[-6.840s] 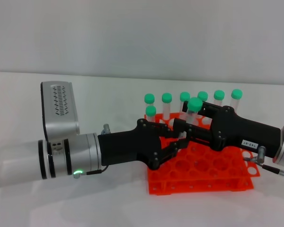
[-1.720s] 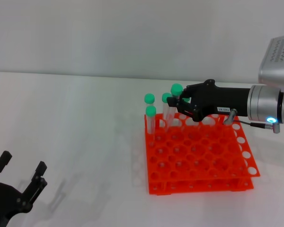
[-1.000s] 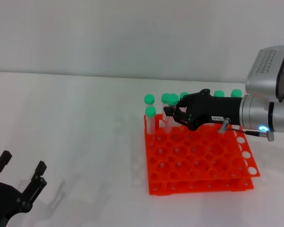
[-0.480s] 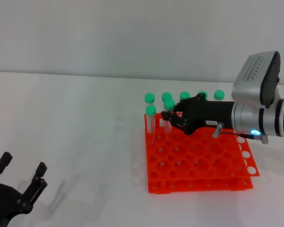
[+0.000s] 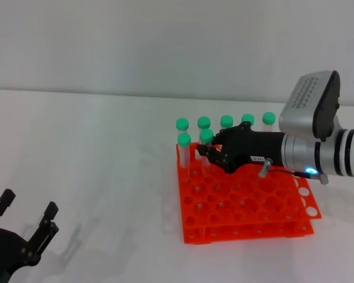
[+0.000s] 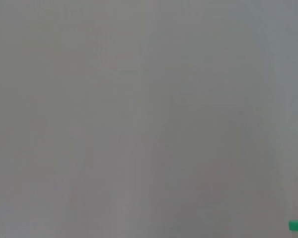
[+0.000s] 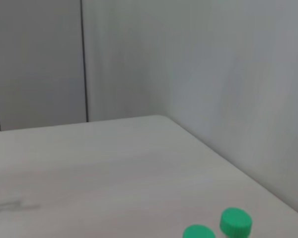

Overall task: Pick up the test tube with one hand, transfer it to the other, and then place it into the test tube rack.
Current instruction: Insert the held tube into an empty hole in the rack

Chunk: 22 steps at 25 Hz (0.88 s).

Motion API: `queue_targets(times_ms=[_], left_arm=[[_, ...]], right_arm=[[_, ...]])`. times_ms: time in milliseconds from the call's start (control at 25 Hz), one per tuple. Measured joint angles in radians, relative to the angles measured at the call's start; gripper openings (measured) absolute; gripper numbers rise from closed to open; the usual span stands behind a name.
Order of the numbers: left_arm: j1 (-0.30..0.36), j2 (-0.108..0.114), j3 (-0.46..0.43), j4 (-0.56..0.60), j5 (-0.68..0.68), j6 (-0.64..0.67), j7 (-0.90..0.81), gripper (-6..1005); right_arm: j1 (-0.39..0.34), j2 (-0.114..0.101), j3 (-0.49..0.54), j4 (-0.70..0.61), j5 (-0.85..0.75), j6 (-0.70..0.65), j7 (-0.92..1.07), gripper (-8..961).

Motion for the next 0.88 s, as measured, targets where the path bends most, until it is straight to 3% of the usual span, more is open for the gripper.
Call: queue_targets(times_ms=[880], left_arm=[[0.0, 0.0, -0.001, 0.004, 0.0, 0.002, 0.0, 806]], right_arm=[[0.0, 0.01, -0.006, 0.0, -0.052, 0.031, 0.01, 298]])
